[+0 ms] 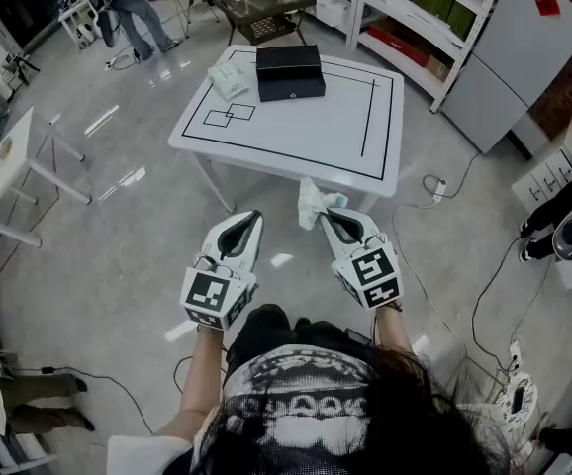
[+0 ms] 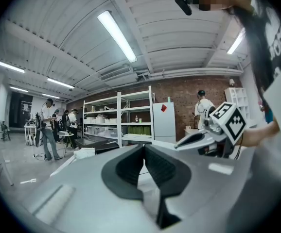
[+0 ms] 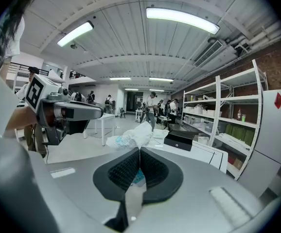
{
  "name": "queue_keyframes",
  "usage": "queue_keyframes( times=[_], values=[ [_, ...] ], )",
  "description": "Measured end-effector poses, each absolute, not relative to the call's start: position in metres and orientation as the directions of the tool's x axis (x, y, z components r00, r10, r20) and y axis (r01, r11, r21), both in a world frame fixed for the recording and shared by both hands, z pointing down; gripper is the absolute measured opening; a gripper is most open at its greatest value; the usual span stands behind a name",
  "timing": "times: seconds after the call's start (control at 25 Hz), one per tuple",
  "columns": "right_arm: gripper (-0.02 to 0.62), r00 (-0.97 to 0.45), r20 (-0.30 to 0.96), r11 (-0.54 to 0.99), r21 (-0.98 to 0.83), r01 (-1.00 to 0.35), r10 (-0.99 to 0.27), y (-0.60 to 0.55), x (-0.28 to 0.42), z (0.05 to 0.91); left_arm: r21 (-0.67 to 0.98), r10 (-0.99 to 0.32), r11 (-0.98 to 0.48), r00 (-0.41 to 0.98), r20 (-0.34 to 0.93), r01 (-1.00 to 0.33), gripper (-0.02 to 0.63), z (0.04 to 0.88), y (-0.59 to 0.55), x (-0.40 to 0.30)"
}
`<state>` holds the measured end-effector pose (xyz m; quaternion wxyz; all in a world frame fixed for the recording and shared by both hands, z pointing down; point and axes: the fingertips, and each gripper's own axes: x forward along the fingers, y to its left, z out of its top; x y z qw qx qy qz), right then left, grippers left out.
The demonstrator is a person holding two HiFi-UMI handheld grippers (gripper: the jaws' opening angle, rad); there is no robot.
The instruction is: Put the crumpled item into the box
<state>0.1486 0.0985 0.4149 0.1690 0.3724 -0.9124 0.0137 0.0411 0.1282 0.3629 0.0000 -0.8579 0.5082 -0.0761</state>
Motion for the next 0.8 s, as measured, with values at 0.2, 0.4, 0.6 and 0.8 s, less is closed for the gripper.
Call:
queue_keyframes(
  times=[0.2, 0.4, 0.6, 0.8],
  values=[
    [0.009, -0.679, 0.321, 0.733, 0.074, -0.677, -0.66, 0.09, 0.155, 0.422, -0.081, -0.875, -0.473, 0.457, 0.16, -0.877, 0.0, 0.368, 0.124, 0.048],
    [0.008, -0.686, 0.335, 0.74, 0.056, -0.67, -0.646, 0.081, 0.154, 0.431, -0.08, -0.872, -0.472, 0.452, 0.187, -0.878, 0.0, 0.378, 0.116, 0.048],
    [0.008, -0.676, 0.346, 0.734, 0.056, -0.677, -0.65, 0.06, 0.146, 0.438, -0.066, -0.865, -0.482, 0.462, 0.196, -0.874, 0.0, 0.387, 0.095, 0.04],
    [0.009, -0.657, 0.36, 0.719, 0.06, -0.692, -0.662, 0.03, 0.128, 0.442, -0.051, -0.853, -0.501, 0.483, 0.196, -0.864, 0.0, 0.394, 0.063, 0.02]
  ],
)
